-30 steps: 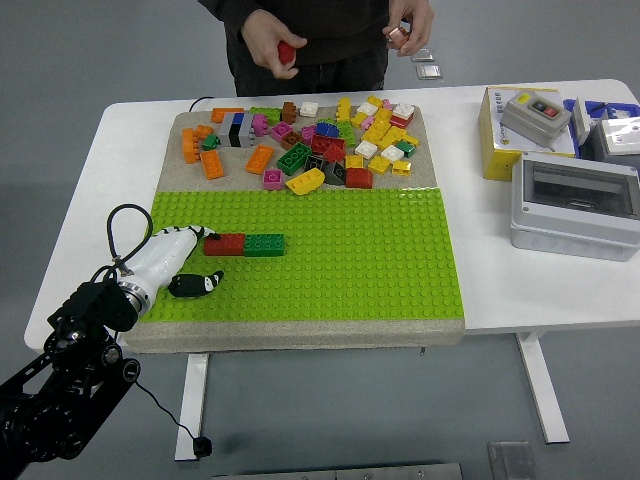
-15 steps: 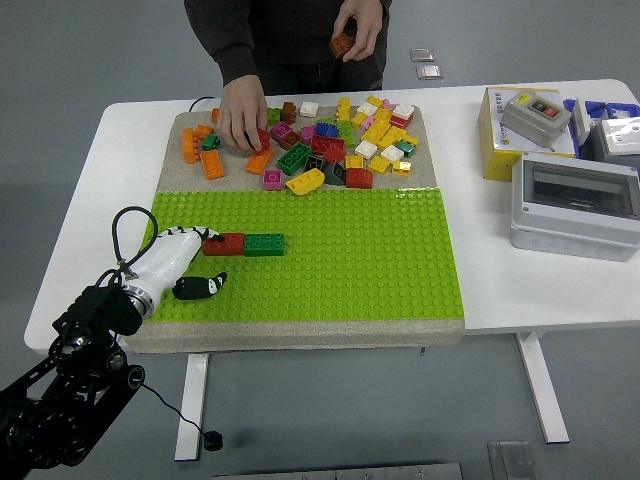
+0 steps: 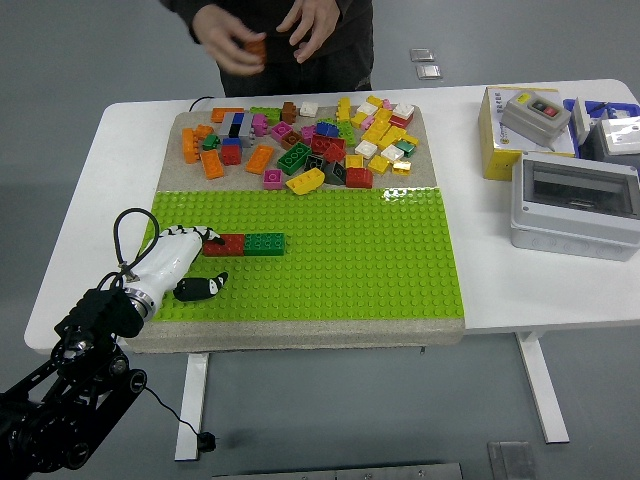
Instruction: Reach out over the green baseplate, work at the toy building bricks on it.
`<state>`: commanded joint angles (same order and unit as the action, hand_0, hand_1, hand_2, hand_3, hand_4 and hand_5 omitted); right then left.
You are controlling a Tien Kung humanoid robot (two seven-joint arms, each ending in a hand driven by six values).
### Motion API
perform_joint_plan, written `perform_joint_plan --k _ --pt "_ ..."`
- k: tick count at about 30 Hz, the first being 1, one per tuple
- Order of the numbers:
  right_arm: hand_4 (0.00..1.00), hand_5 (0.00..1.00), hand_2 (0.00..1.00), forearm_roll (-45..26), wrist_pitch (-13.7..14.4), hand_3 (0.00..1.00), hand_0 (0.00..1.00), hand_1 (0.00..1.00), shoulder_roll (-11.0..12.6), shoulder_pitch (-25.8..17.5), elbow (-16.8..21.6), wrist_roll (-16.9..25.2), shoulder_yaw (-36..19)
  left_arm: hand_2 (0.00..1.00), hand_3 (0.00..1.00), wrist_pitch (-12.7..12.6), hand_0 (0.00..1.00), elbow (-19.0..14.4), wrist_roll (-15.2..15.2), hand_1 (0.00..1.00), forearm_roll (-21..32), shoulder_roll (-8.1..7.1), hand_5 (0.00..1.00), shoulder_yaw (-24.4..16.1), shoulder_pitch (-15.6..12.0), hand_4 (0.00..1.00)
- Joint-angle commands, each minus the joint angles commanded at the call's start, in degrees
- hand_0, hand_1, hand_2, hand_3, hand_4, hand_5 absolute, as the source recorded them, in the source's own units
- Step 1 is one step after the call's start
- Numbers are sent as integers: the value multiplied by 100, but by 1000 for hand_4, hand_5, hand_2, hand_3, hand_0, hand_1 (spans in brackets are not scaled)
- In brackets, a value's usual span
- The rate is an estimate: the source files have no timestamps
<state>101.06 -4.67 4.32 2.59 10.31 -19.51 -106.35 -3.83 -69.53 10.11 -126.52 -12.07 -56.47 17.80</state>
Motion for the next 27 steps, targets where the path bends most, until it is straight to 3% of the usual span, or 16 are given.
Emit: perform_joint_plan --k 17,27 --pt "328 906 620 50 -20 705 692 623 -11 -30 0 -5 -59 929 761 10 994 65 -11 925 43 -3 321 60 22 685" --pt "329 905 620 67 -28 705 694 622 -7 -26 0 8 -85 929 760 29 993 81 -40 925 101 10 322 93 173 684"
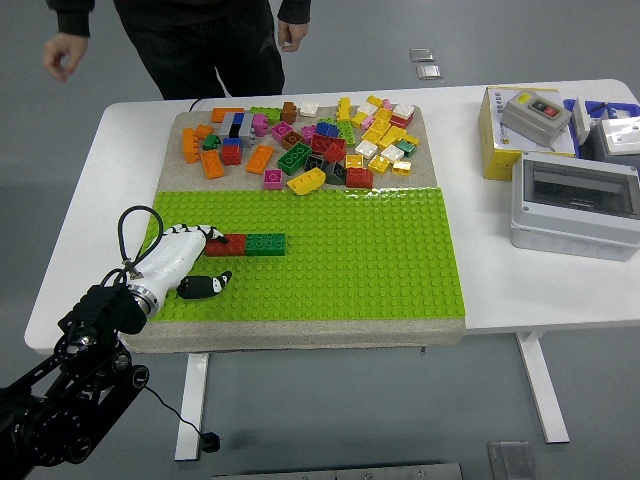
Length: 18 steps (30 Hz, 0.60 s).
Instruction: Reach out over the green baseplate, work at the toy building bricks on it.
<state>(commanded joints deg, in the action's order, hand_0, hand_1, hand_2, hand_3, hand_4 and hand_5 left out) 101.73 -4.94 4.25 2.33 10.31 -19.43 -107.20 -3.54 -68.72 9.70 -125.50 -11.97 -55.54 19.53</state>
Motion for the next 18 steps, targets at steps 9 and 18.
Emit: perform_joint_plan --k 9,18 --pt "329 901 619 32 -11 704 694 621 -1 2 0 11 -24 929 759 -3 993 193 -36 925 43 65 325 33 75 684" --pt "330 901 620 41 -19 704 694 621 3 16 0 34 -52 926 760 -9 993 395 -79 925 69 139 326 1 109 683"
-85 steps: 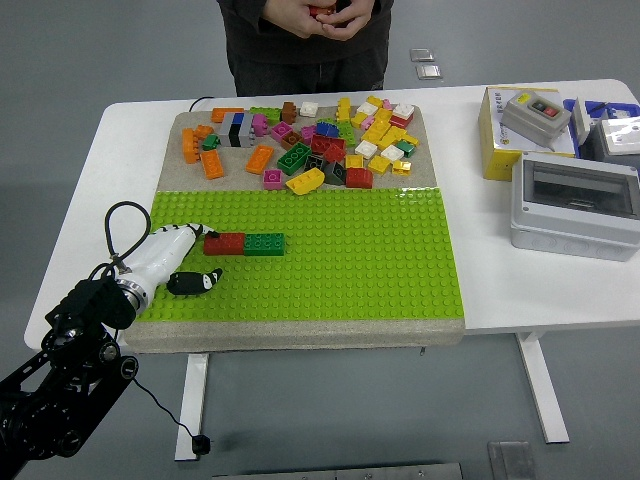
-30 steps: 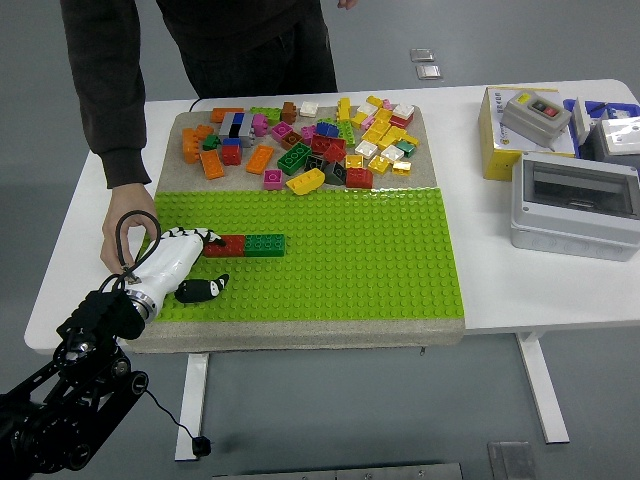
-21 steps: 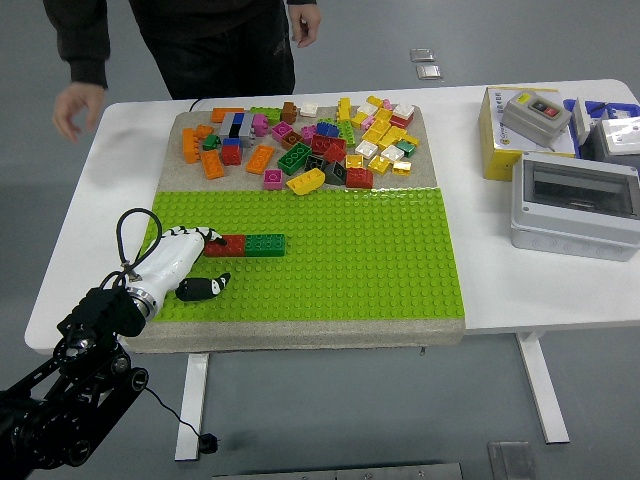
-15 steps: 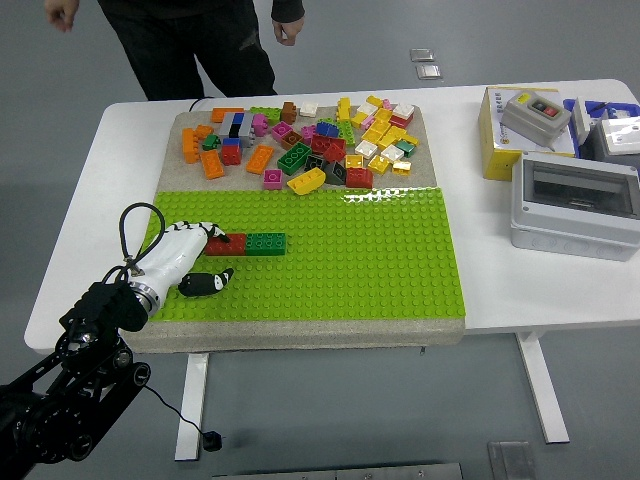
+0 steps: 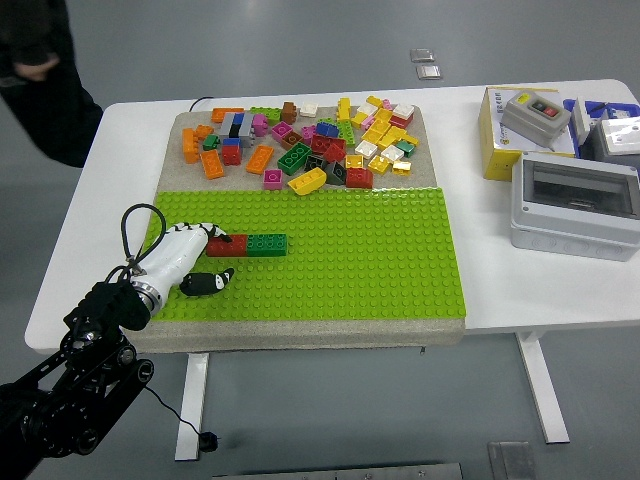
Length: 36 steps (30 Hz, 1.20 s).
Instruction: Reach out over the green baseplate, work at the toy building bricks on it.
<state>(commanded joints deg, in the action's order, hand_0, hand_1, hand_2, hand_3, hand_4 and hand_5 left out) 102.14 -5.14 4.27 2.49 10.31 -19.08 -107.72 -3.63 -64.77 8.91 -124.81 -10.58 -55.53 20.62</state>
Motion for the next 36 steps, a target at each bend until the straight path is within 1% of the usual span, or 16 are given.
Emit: perform_joint_plan --k 10,15,20,26,31,34,36 --pt "333 902 620 8 0 703 694 620 2 -1 0 8 -10 926 757 27 992 21 -10 924 32 9 327 -25 -24 681" --pt "334 902 618 0 4 705 693 620 5 -1 0 10 -6 926 758 38 992 -57 -5 923 18 -6 329 -77 -60 681" --pt "335 900 619 -21 12 704 693 620 6 -7 0 7 6 926 758 71 992 -349 28 923 -27 -61 330 -163 -111 680" --pt "337 900 618 -30 22 704 693 621 8 -17 0 1 15 925 758 209 992 -909 154 923 -45 -158 331 -273 -195 679" --pt "337 900 618 -18 24 704 693 621 6 -29 0 1 4 925 758 288 992 -1302 219 923 -40 -217 331 -414 -290 679" --pt "338 900 618 7 23 704 694 621 4 -40 0 1 -17 925 756 252 991 -1490 172 922 7 -260 334 -565 -415 678" --pt "338 900 618 10 23 704 694 621 5 -45 0 0 -23 925 756 203 991 -1551 106 922 43 -293 334 -674 -515 678"
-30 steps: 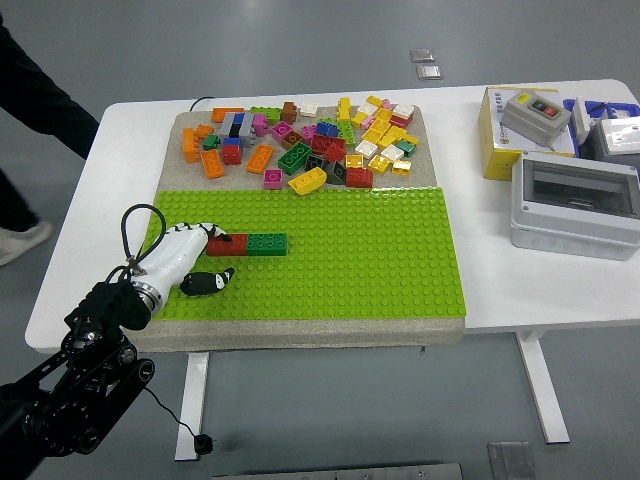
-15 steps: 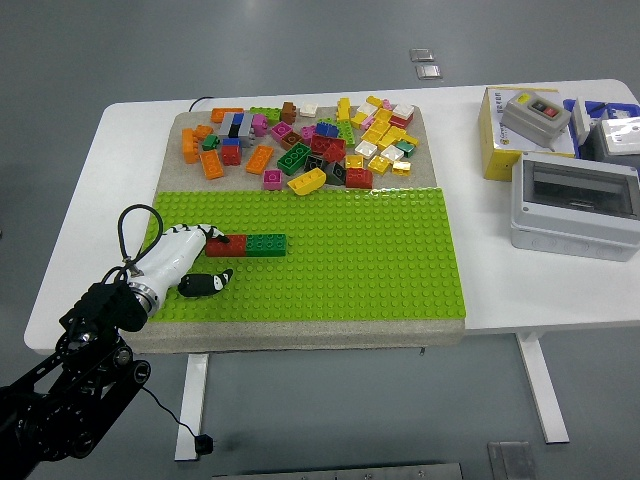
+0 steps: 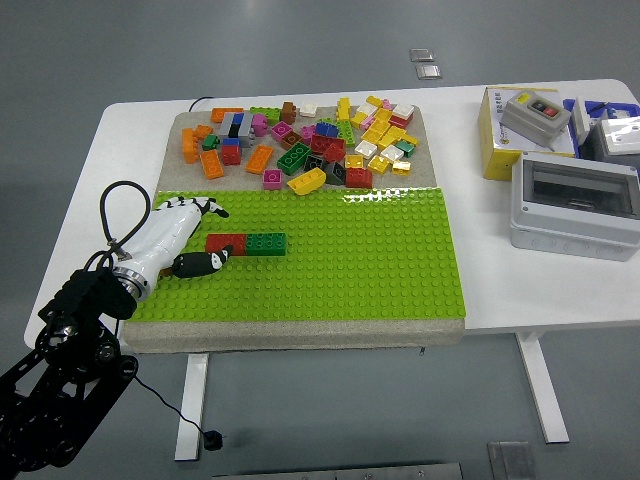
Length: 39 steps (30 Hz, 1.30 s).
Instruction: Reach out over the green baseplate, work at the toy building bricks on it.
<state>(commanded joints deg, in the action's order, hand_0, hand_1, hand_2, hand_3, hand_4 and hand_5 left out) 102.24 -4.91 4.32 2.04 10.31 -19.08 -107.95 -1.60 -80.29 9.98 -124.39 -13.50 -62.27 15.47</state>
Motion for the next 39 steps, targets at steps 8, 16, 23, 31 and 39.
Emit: perform_joint_plan --k 8,16,23,31,39 --pt "338 899 619 17 -2 705 693 621 3 -18 0 -9 -27 919 751 -112 989 10 -250 919 84 -157 312 -599 -617 671" --pt "340 899 619 49 -7 705 694 622 7 -32 0 -18 -43 947 802 -54 995 128 -53 932 -189 96 343 -1246 -977 692" --pt "340 901 620 51 -5 706 693 622 1 -42 0 -14 -47 963 888 37 998 128 124 940 -388 317 448 -1481 -1003 784" --pt "340 898 619 36 -3 705 693 621 22 -36 0 6 -31 998 722 -182 998 88 59 998 -561 386 556 -1617 -1016 843" --pt "340 899 619 53 -7 705 693 621 27 -30 0 11 -33 996 577 -293 998 -77 16 998 -561 260 427 -1551 -978 781"
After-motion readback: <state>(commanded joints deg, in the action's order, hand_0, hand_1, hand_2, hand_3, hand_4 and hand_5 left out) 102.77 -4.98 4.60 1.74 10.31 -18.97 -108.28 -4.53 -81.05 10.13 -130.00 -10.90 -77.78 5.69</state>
